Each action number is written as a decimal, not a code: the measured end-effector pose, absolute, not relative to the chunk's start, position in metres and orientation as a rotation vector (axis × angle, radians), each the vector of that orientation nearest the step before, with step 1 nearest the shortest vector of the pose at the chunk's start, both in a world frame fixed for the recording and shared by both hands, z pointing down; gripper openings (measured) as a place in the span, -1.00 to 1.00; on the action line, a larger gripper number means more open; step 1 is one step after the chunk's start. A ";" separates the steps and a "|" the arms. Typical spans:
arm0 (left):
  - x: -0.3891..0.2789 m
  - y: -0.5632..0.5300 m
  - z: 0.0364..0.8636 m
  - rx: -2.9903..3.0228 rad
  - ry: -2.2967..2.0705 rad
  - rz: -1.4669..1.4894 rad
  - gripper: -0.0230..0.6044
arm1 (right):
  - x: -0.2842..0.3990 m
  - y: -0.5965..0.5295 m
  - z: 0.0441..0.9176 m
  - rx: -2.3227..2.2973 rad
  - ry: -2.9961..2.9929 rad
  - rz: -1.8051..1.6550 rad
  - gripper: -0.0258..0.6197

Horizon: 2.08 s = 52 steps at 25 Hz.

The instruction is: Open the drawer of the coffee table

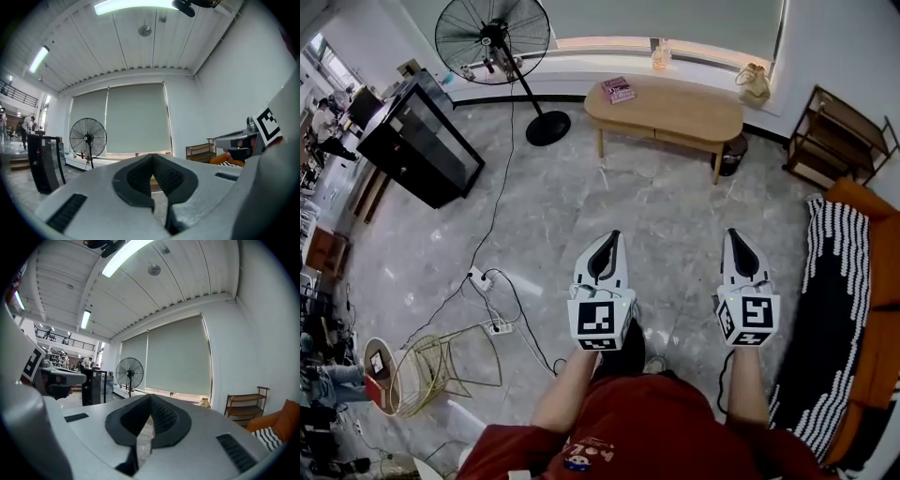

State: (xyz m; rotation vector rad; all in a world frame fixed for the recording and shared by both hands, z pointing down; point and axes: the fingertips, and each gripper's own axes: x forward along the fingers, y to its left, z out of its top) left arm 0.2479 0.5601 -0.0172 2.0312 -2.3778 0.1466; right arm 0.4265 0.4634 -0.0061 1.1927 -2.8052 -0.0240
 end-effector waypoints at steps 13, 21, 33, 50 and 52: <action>0.158 0.458 -0.006 2.055 -2.319 0.118 -0.91 | 0.342 0.366 -0.003 1.231 -2.753 -0.020 -0.93; 0.085 0.397 0.012 2.033 -2.297 0.134 -0.91 | 0.269 0.302 0.013 1.220 -2.720 0.005 -0.93; -0.005 0.345 0.028 1.983 -2.293 0.120 -0.91 | 0.180 0.245 0.027 1.177 -2.698 0.027 -0.93; -0.049 0.288 0.024 2.017 -2.318 0.142 -0.91 | 0.150 0.185 0.024 1.258 -2.718 0.016 -0.93; -0.053 0.274 0.029 2.005 -2.313 0.169 -0.91 | 0.147 0.170 0.024 1.268 -2.724 0.022 -0.93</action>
